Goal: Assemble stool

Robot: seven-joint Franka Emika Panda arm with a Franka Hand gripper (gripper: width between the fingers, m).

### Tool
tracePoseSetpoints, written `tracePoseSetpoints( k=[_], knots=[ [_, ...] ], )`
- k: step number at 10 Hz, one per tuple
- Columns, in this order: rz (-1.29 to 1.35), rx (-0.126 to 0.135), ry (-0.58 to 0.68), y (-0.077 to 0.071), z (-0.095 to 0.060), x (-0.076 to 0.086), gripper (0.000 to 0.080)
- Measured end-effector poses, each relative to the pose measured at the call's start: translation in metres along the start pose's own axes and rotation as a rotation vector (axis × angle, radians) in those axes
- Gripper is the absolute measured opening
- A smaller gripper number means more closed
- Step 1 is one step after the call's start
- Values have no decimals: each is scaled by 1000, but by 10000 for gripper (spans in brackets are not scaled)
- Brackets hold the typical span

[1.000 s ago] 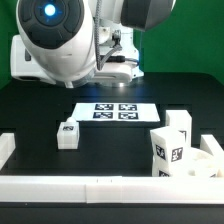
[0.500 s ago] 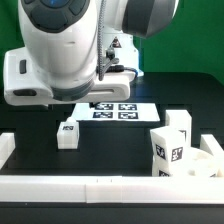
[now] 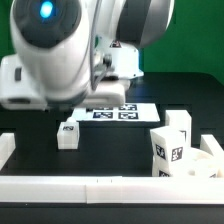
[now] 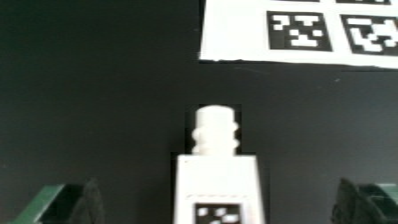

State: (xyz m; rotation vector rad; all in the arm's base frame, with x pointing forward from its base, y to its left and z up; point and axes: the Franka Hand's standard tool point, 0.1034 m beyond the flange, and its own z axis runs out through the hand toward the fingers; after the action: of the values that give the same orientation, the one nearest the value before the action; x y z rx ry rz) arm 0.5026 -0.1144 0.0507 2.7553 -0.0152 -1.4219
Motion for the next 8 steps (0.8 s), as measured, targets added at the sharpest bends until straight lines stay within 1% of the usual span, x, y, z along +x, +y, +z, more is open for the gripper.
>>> tracePoseSetpoints(
  k=[1,2,3,4,5,6,8],
  knots=[
    [60,25,-64,-3,3,9,649],
    [102,23,-91,-7,5,17,649],
    [123,35,-109,-12,7,17,649],
    [143,37,-118,-14,11,18,649],
    [147,29,-100,-13,16,25,649],
    [147,25,-74,-11,22,31,649],
    [150,27,-32,-7,28,36,649]
  ],
)
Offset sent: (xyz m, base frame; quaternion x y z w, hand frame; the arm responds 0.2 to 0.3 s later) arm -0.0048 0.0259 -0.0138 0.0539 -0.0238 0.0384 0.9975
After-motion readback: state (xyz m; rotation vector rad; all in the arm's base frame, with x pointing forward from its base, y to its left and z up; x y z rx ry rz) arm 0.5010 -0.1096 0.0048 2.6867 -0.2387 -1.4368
